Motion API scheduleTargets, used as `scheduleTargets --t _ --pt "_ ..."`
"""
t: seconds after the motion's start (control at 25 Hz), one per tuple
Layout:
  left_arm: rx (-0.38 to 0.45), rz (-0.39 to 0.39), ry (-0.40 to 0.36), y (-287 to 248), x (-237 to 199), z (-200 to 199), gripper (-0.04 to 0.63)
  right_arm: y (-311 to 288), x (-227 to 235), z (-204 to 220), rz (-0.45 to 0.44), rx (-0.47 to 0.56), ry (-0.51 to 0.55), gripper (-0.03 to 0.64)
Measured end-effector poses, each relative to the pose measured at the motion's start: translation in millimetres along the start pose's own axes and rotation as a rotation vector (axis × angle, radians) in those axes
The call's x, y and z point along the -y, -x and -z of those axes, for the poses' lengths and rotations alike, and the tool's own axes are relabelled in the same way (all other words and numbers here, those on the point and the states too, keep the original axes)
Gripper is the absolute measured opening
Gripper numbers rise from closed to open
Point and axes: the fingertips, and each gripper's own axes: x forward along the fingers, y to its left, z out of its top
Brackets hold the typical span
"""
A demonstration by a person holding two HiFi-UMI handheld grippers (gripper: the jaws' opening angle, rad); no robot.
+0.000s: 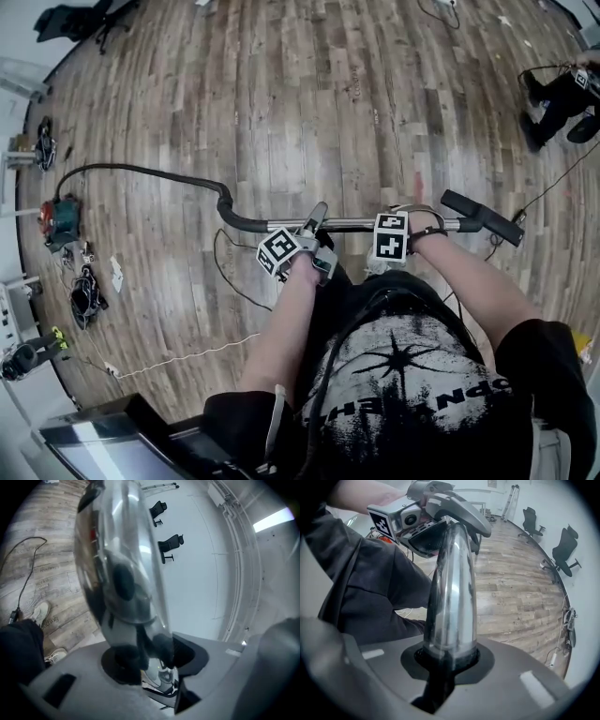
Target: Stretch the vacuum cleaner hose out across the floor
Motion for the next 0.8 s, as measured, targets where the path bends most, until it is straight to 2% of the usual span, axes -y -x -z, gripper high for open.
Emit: scheduleTargets --t 0.24,0.4,0.52,0.6,0.68,0.8 --pt "-0.184 0.023 0.057 -19.3 -15.7 0.3 0.177 -13.6 19.8 4.5 0.009 -0.058 -0.036 0.07" --pt "-0.365 0.038 0.042 -31.4 -11.1 4.9 0.195 -15.9 33.4 11.4 0.008 -0.062 -0.092 0.071" --pt "-0.502 0.051 -0.003 -31.6 -12.2 6.4 0.191 -21.6 45.4 21.5 0.011 -0.067 -0.141 0.071" --pt "-0.557 0.049 -0.064 -34.1 -14.4 -0.4 0.137 -26.3 59.0 30.1 0.013 -0.075 -0.172 0.071" --pt "-0.584 0.03 -0.134 -31.3 -21.3 -6.5 0.003 -35.4 60.0 37.7 0.002 -0.085 -0.187 0.071" --pt "-0.599 0.016 -0.203 -35.3 -30.7 -9.4 0.002 -57.5 58.0 52.1 -0.02 -0.094 -0.178 0.071"
